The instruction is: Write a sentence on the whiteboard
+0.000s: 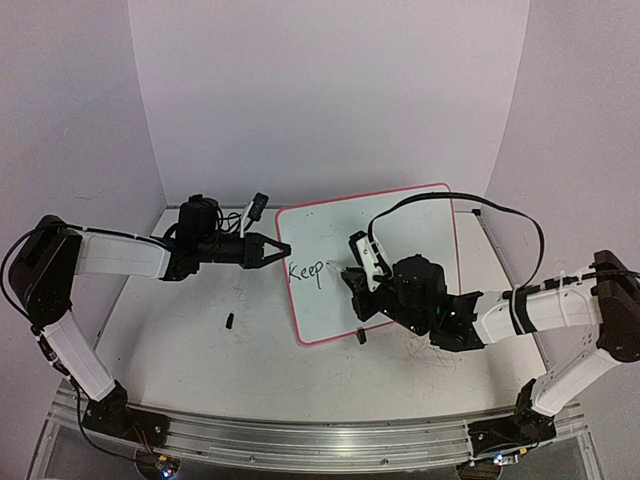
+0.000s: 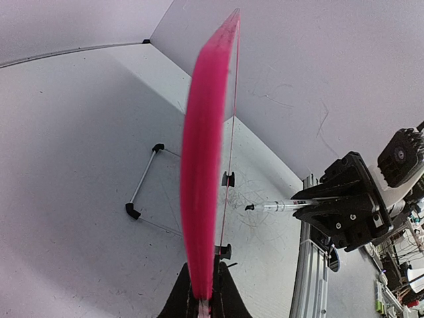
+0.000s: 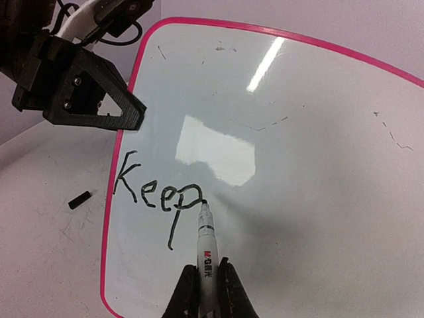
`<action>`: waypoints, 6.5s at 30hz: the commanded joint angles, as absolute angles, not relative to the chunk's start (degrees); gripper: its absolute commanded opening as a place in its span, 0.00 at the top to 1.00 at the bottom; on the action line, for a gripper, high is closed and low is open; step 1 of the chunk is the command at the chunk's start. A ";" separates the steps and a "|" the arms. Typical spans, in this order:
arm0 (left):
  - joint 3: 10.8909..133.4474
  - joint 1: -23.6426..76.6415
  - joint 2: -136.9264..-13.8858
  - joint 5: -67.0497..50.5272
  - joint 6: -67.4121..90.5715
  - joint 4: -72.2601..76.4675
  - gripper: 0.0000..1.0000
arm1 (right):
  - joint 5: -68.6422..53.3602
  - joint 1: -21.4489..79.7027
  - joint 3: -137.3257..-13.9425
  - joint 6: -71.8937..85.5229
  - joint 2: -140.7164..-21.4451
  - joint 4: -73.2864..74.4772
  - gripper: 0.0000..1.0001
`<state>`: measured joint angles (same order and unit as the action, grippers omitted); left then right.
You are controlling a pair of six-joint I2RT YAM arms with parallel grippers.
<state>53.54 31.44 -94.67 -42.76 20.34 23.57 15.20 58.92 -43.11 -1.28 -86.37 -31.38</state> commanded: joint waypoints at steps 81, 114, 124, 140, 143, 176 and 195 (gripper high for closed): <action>53.89 31.11 -92.79 -40.34 17.77 23.07 0.98 | 23.25 59.74 -46.49 -0.80 -89.89 -30.57 1.00; 53.86 31.11 -92.37 -40.80 17.75 23.00 0.98 | 22.77 61.44 -44.67 2.79 -89.09 -27.77 1.00; 53.87 31.11 -92.54 -40.87 17.84 23.03 0.98 | 23.92 61.47 -46.28 1.61 -89.58 -30.82 1.00; 53.89 31.11 -92.56 -41.08 17.84 23.04 0.98 | 27.73 61.36 -47.52 0.79 -90.96 -32.39 1.00; 53.91 31.11 -92.56 -41.13 17.84 23.03 0.98 | 28.92 61.38 -47.53 1.07 -90.82 -31.86 1.00; 53.95 31.14 -92.51 -41.27 17.84 23.03 0.98 | 25.15 62.31 -45.44 4.04 -89.78 -27.50 1.00; 53.94 31.24 -92.48 -41.34 17.84 23.03 0.98 | 23.93 62.33 -45.88 3.57 -89.07 -31.03 1.00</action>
